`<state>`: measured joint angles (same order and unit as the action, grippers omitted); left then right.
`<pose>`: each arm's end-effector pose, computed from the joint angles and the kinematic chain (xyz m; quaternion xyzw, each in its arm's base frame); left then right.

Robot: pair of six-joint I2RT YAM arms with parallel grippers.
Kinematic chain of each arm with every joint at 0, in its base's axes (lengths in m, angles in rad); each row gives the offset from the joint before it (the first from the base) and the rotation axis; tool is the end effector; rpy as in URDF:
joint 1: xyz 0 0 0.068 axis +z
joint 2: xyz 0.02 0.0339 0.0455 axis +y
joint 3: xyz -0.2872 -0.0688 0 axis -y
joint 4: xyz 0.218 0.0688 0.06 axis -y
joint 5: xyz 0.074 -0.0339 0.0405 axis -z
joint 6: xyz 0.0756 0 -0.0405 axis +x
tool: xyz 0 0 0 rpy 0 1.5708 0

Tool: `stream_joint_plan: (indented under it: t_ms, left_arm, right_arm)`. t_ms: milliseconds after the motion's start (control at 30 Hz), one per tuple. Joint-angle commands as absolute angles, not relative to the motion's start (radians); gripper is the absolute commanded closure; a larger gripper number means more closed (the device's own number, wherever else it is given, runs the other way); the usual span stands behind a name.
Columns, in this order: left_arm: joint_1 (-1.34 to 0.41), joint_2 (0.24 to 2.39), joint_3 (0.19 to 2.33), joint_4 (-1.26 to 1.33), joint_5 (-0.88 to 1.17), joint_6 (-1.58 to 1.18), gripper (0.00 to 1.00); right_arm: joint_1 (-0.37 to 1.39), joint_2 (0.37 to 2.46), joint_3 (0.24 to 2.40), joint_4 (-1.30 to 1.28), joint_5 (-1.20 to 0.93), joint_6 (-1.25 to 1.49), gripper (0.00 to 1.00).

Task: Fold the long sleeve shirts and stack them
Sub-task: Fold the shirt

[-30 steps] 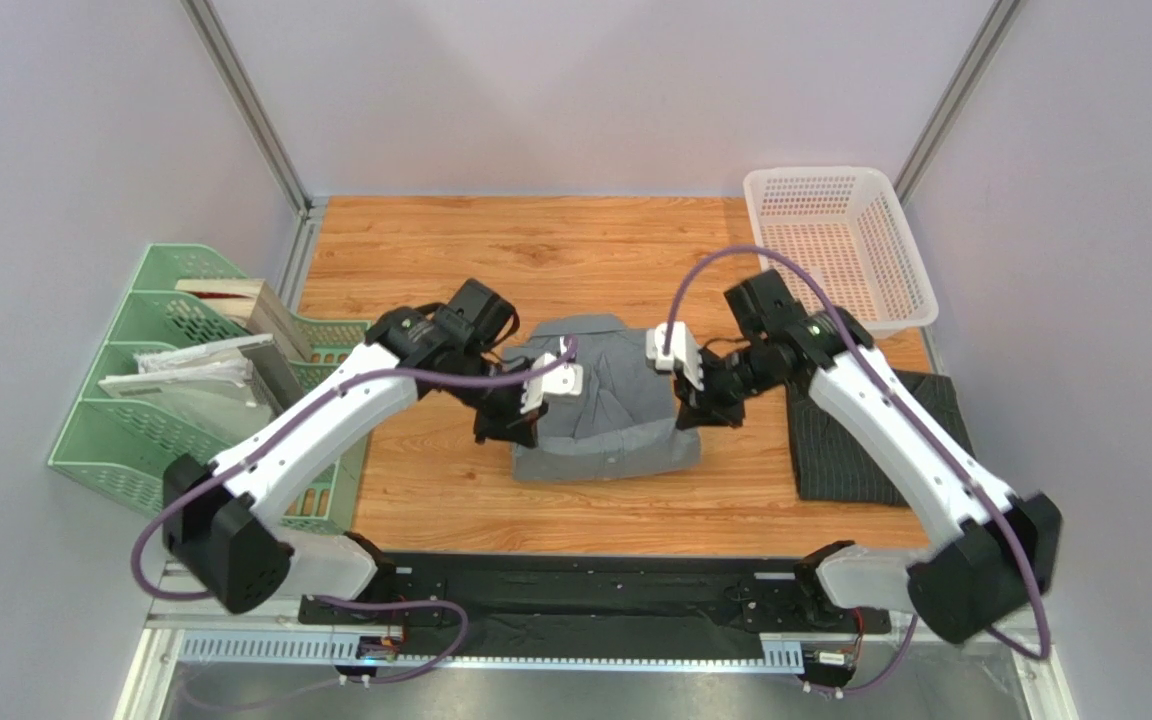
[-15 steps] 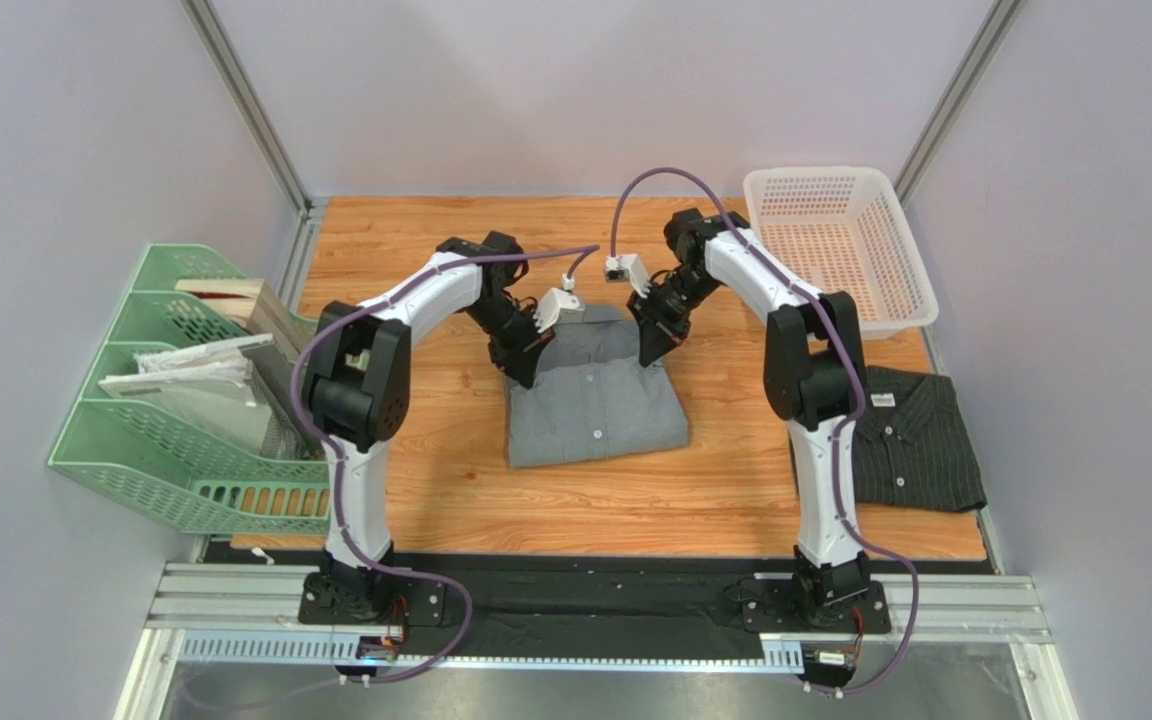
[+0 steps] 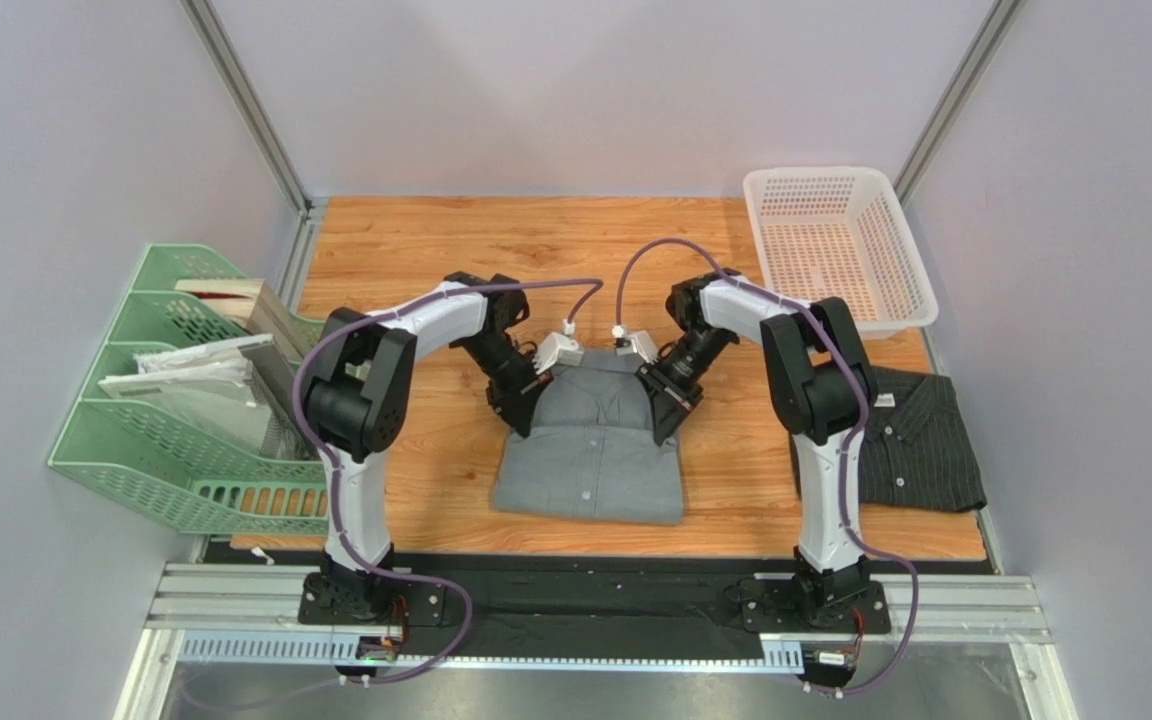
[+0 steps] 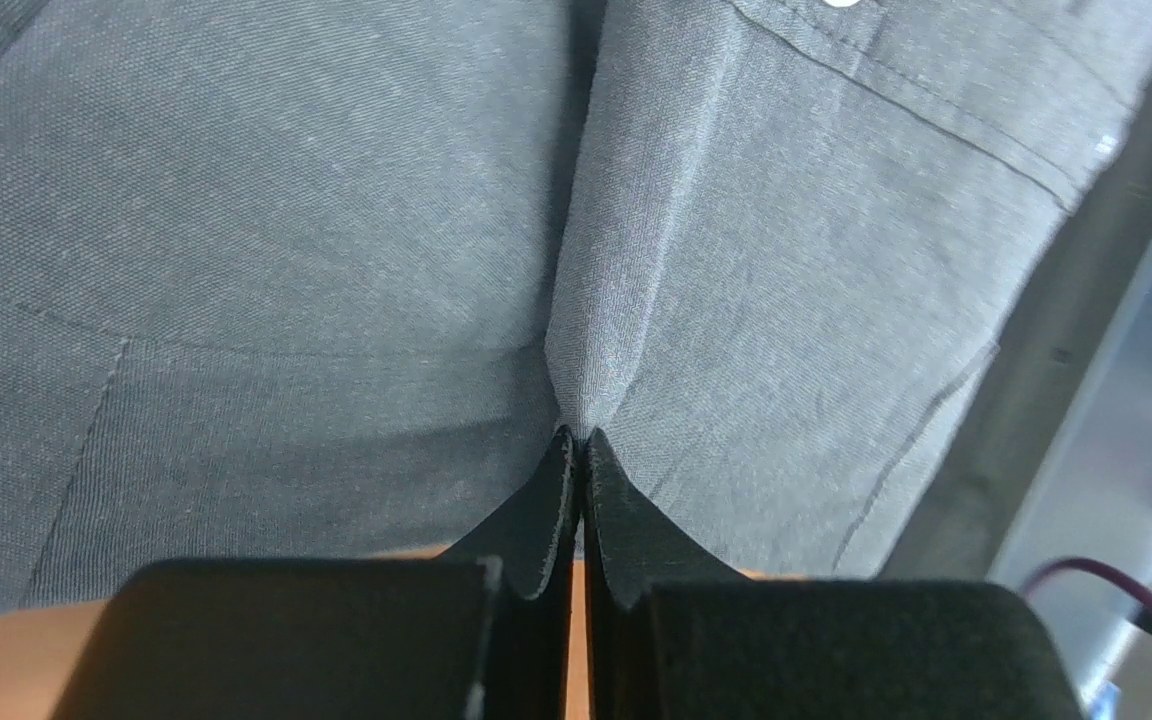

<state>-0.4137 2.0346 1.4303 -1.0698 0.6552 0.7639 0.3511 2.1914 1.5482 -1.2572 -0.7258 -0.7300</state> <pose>0.3003 -0.1821 0.1626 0.5113 0.7956 -0.3249 0.0078 0.3163 0.1693 0.1409 0.4246 -0.8207 -0.3728 0.0847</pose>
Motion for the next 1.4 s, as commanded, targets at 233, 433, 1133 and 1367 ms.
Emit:
stream_joint_plan:
  t_ms: [233, 433, 1133, 1367]
  left_arm:
    - [-0.419, 1.730, 1.423, -1.109, 0.857, 0.822, 0.52]
    - [-0.514, 1.790, 1.450, -0.985, 0.841, 0.761, 0.49]
    - [-0.699, 2.000, 1.462, -0.996, 0.715, 0.746, 0.60]
    - [-0.762, 1.893, 1.339, -0.971, 0.727, 0.707, 0.62]
  right_arm:
    - [0.319, 1.985, 1.641, -1.330, -0.874, -0.574, 0.51]
    - [0.322, 2.181, 1.876, -1.223, -0.905, -0.367, 0.59]
    - [0.416, 2.335, 1.836, -1.037, -0.838, -0.316, 0.70]
    - [0.449, 2.241, 1.668, -1.037, -0.853, -0.371, 0.72]
